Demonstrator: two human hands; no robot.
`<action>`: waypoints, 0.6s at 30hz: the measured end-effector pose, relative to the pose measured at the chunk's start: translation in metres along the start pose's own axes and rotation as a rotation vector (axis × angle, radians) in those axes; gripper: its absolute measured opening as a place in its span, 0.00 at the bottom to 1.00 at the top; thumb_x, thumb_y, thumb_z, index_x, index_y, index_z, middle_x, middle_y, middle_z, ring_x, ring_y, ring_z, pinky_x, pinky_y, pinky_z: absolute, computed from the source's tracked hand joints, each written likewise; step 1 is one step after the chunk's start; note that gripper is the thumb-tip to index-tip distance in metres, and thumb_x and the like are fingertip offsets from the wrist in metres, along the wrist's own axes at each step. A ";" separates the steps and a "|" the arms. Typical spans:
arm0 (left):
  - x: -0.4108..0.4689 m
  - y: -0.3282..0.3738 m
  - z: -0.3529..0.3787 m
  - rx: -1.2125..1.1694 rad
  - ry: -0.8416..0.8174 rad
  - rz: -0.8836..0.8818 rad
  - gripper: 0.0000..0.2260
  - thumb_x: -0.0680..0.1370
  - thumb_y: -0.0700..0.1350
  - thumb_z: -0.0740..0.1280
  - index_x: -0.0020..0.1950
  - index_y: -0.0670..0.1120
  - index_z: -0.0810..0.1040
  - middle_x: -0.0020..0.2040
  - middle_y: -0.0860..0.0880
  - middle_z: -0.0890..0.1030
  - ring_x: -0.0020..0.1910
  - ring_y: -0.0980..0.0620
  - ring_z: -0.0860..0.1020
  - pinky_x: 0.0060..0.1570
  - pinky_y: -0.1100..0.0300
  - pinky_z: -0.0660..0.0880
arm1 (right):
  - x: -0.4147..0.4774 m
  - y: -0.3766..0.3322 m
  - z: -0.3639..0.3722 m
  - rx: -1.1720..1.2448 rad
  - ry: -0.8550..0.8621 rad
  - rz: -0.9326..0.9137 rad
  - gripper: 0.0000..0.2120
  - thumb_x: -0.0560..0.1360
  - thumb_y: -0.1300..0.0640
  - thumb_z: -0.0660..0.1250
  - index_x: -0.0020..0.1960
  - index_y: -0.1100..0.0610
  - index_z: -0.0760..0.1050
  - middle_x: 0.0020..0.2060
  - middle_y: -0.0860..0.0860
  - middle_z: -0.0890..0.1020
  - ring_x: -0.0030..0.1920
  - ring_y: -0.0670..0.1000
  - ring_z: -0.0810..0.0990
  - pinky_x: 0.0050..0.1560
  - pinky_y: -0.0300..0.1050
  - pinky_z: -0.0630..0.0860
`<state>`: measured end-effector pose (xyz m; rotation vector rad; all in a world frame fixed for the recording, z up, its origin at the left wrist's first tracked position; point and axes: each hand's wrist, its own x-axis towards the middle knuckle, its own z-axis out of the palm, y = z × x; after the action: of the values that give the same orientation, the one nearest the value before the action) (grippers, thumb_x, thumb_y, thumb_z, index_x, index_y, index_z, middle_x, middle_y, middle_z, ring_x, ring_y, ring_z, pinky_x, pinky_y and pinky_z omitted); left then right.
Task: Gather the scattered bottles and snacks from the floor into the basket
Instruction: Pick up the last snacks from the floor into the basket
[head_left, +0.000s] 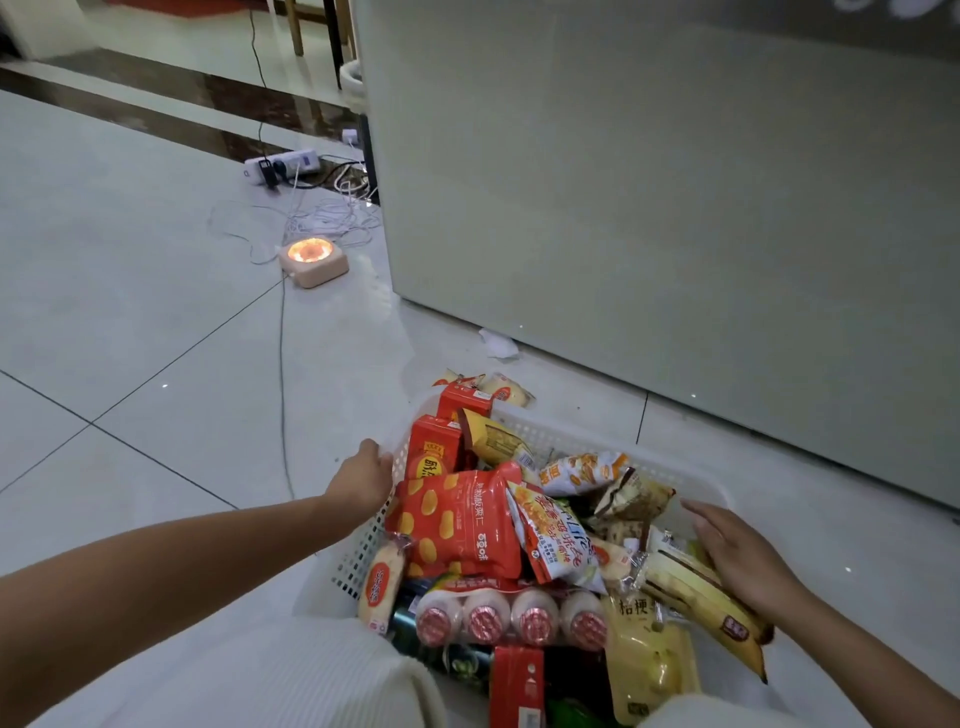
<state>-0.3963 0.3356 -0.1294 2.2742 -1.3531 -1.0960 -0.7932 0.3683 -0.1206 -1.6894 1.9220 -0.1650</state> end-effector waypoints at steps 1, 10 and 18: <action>-0.001 -0.001 0.001 0.045 0.011 -0.008 0.16 0.84 0.51 0.49 0.62 0.41 0.65 0.60 0.38 0.76 0.48 0.45 0.75 0.45 0.53 0.71 | -0.003 0.006 0.003 -0.046 0.007 0.057 0.19 0.81 0.51 0.54 0.72 0.50 0.64 0.74 0.52 0.62 0.73 0.54 0.60 0.71 0.53 0.56; -0.002 0.013 0.012 0.097 0.075 -0.104 0.15 0.83 0.49 0.52 0.63 0.40 0.64 0.58 0.38 0.76 0.55 0.40 0.76 0.42 0.52 0.70 | 0.002 0.021 0.021 0.529 0.112 0.574 0.34 0.69 0.48 0.74 0.66 0.60 0.62 0.57 0.63 0.75 0.54 0.63 0.77 0.54 0.58 0.77; 0.013 0.054 0.033 0.122 0.008 -0.074 0.17 0.83 0.50 0.52 0.66 0.41 0.65 0.61 0.38 0.74 0.57 0.40 0.75 0.46 0.51 0.74 | 0.002 0.034 -0.025 0.503 0.151 0.557 0.15 0.69 0.56 0.75 0.47 0.61 0.73 0.40 0.59 0.80 0.41 0.60 0.79 0.45 0.53 0.78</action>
<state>-0.4511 0.3012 -0.1266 2.4304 -1.3777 -1.0535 -0.8354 0.3664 -0.1159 -0.8063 2.1525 -0.5168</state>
